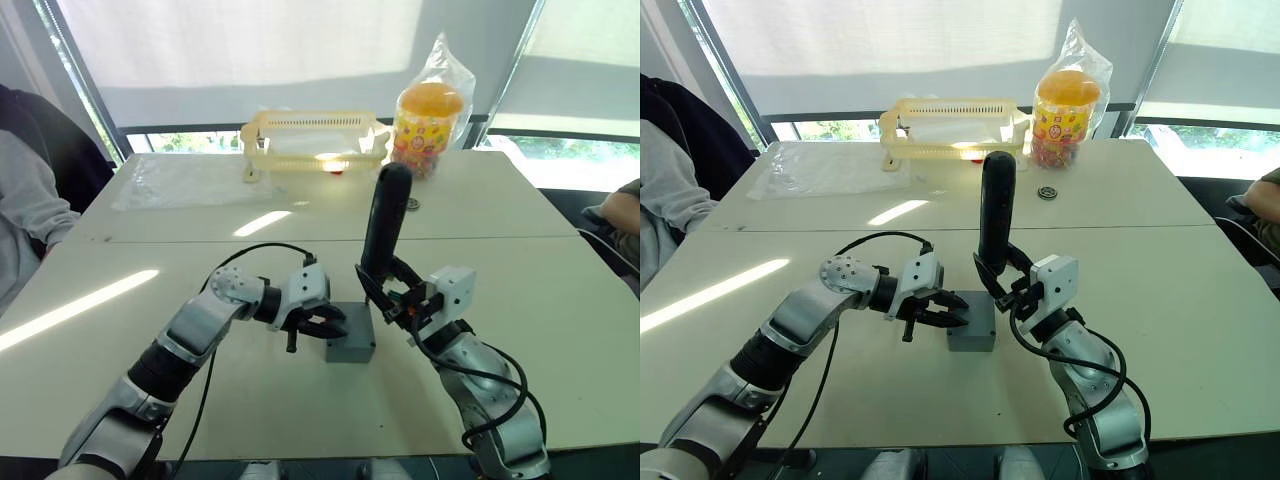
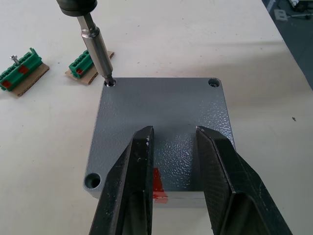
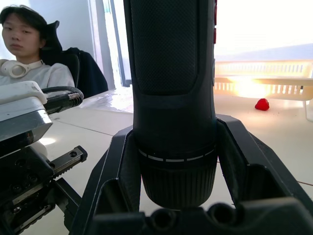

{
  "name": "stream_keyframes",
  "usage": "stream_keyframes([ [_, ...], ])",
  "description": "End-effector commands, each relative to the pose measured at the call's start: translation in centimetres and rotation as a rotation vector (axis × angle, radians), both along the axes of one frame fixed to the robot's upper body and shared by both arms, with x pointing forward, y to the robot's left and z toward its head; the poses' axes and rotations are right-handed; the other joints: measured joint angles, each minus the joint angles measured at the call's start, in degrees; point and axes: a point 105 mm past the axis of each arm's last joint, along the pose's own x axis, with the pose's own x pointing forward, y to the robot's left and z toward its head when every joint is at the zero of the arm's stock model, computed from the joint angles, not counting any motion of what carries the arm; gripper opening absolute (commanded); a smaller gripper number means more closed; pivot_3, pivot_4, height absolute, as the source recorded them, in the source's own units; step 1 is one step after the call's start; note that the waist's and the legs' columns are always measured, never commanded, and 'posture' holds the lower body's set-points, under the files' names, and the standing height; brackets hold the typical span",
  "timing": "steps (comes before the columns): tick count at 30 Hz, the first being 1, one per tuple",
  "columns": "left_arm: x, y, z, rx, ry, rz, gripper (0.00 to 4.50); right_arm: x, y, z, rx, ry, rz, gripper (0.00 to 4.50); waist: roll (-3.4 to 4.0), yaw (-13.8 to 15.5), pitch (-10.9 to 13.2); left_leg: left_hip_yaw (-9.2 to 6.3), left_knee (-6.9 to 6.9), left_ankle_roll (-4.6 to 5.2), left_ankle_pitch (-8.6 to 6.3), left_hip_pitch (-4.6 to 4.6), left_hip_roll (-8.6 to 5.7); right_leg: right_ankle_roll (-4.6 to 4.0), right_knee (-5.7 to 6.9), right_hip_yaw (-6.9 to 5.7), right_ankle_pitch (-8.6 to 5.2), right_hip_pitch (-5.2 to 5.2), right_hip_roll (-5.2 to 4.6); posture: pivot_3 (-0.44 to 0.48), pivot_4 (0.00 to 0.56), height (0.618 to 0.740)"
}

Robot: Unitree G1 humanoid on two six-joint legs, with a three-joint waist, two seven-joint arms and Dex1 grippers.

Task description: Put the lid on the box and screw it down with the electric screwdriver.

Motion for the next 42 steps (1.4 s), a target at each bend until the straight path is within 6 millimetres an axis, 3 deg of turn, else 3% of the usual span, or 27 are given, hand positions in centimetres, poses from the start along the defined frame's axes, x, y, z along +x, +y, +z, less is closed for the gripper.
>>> stream_keyframes([
  [1, 0.1, 0.7, -1.4, 0.059, 0.03, 0.023, 1.33, 0.2, -0.4, -4.1, -0.047, 0.163, -0.015, 1.81, -0.01, 0.0, 0.0, 0.0, -0.01, 0.0, 0.0, 0.0, 0.0, 0.0, -0.02, 0.0, 0.0, 0.01, 0.0, 0.0, 0.15, 0.74],
  [25, 0.0, 0.7, -1.5, 0.058, 0.038, 0.029, 1.33, 0.3, -1.0, -3.9, -0.064, 0.152, -0.027, 1.81, -0.02, 0.0, -0.1, -0.01, -0.18, 0.0, 0.0, 0.02, 0.03, -0.02, -0.2, 0.0, 0.01, 0.02, -0.05, 0.0, 0.15, 0.74],
  [28, 0.1, 0.8, -1.6, 0.06, 0.038, 0.031, 1.33, 0.3, -1.2, -2.2, -0.069, 0.1, -0.034, 1.81, -0.02, 0.1, -0.1, -0.02, -0.19, -0.01, 0.0, 0.02, 0.03, -0.02, -0.21, 0.01, 0.01, 0.02, -0.06, 0.0, 0.15, 0.74],
  [34, 0.1, 0.8, -2.0, 0.056, 0.058, 0.035, 1.33, -0.5, -1.0, 4.5, 0.006, -0.06, -0.001, 1.81, 0.04, 0.1, 0.0, -0.1, -0.2, -0.01, 0.0, -0.07, 0.03, -0.03, -0.22, 0.04, 0.02, -0.09, -0.11, 0.0, 0.15, 0.74],
  [42, -0.1, 0.8, -3.1, 0.062, 0.091, 0.049, 1.33, -1.2, -0.9, 8.6, 0.065, -0.13, 0.037, 1.81, 0.07, 0.1, 0.0, -0.07, -0.19, 0.0, 0.0, -0.36, 0.0, -0.02, -0.23, 0.0, 0.03, -0.34, -0.09, 0.0, 0.15, 0.74],
])
